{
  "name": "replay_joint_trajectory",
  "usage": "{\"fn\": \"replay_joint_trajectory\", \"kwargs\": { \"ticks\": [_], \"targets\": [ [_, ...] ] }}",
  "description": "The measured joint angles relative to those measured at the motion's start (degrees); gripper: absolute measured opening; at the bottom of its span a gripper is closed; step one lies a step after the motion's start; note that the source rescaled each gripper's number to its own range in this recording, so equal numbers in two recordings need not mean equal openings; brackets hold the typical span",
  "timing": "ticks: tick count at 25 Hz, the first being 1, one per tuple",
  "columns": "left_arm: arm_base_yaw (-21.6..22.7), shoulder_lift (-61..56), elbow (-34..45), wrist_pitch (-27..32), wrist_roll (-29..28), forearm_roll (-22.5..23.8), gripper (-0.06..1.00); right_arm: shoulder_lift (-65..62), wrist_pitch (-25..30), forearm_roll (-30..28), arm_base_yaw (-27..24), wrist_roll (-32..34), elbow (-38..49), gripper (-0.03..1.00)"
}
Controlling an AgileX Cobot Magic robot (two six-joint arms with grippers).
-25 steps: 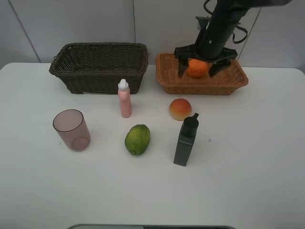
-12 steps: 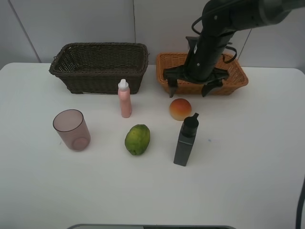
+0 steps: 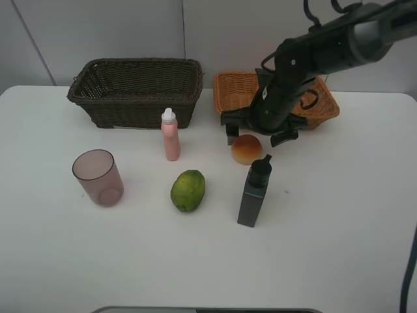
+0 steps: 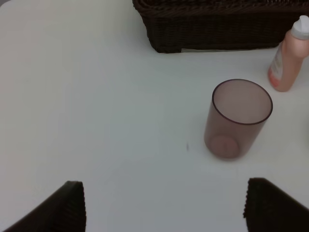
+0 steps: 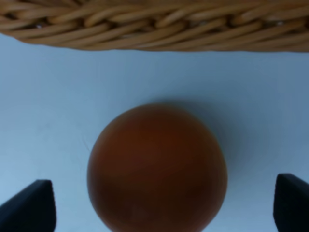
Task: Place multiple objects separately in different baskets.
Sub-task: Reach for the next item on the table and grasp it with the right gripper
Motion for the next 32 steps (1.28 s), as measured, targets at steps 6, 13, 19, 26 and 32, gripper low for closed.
{"fn": "replay_joint_trajectory", "kwargs": {
  "ticks": [6,13,19,26,32],
  "targets": [
    [0.0,0.0,0.0,0.0,0.0,0.0,0.85,0.0,-5.3,-2.0,0.1,1.5,2.1,1.0],
    [0.0,0.0,0.0,0.0,0.0,0.0,0.85,0.6,-6.6,-8.9,0.9,9.9,2.1,1.0],
    [0.0,0.0,0.0,0.0,0.0,0.0,0.85,0.9,-7.2,-9.5,1.9,10.9,2.1,1.0],
    [0.0,0.0,0.0,0.0,0.0,0.0,0.85,3.3,-7.7,-10.9,2.1,10.9,2.1,1.0],
    [0.0,0.0,0.0,0.0,0.0,0.0,0.85,3.9,-9.1,-11.7,2.1,11.0,2.1,1.0]
  ]
}}
